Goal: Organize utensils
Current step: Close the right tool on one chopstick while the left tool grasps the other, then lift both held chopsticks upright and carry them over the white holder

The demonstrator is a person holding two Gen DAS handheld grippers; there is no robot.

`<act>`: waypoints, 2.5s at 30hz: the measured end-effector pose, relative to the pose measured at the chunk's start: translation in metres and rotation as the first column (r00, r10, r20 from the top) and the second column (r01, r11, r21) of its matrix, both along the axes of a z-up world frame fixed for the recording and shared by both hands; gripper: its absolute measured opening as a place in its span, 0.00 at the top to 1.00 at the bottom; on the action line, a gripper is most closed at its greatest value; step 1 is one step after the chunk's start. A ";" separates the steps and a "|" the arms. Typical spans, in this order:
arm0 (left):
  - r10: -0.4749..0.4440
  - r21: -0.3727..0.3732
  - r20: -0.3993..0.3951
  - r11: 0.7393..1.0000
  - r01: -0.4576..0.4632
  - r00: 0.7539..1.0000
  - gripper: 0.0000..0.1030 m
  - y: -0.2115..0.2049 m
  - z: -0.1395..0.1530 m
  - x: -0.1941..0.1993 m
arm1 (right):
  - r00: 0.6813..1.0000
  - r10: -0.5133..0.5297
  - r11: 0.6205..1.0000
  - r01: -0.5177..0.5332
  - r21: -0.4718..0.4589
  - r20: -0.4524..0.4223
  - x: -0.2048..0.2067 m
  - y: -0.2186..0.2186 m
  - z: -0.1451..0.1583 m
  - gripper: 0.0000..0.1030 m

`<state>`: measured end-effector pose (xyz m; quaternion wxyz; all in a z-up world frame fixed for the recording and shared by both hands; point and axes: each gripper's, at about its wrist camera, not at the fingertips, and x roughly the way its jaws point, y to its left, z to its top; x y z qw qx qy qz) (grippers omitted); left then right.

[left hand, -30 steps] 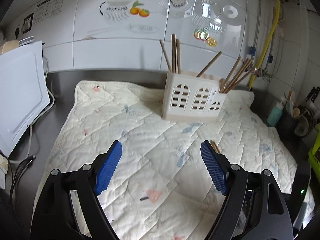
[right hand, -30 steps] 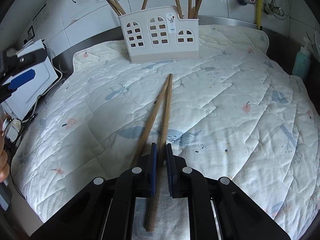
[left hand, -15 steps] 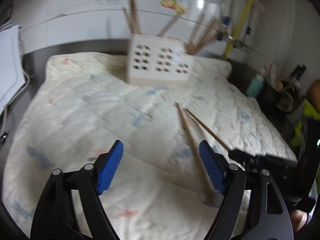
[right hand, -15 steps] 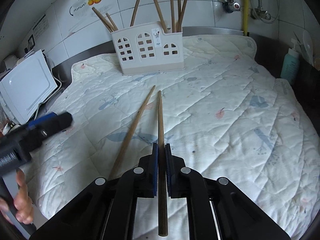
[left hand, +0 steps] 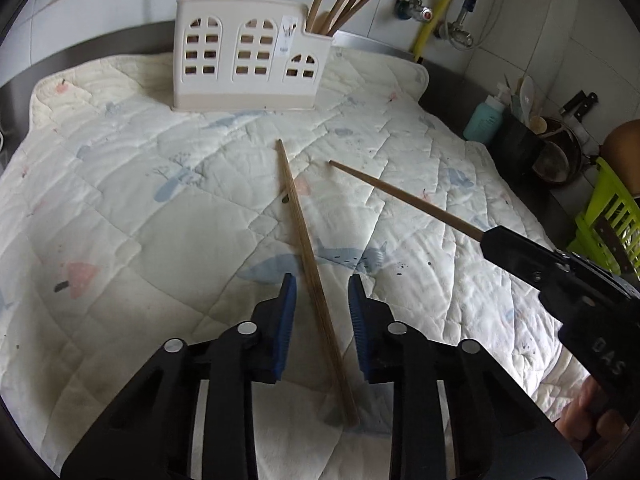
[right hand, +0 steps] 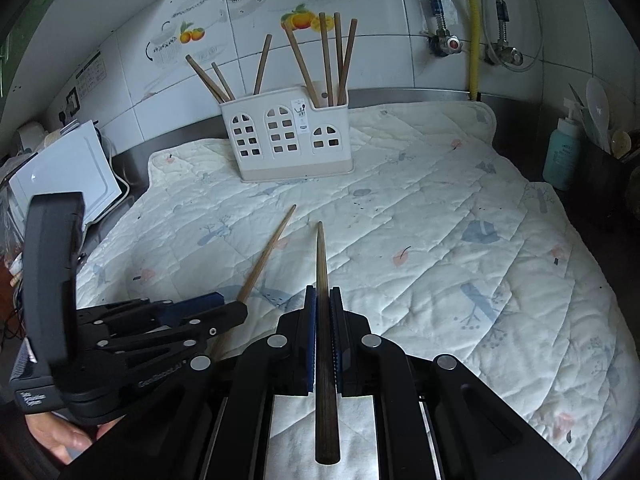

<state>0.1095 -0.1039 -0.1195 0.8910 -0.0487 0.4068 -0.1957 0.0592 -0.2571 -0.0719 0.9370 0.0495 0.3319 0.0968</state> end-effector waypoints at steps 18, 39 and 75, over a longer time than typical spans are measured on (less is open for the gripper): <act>0.048 0.081 -0.004 0.996 -0.047 0.999 0.91 -0.011 -0.005 0.007 | 0.999 0.014 1.000 -0.014 0.005 0.040 -0.001 -0.007 0.014 0.94; 0.036 0.042 0.103 0.998 -0.041 0.994 0.95 0.014 0.032 0.000 | 0.992 0.059 0.998 -0.057 -0.027 0.113 -0.001 -0.008 0.056 0.94; 0.013 0.008 0.323 1.000 -0.016 0.946 0.95 0.063 0.150 0.060 | 0.968 0.153 0.969 -0.107 -0.222 0.200 0.157 0.023 0.187 0.94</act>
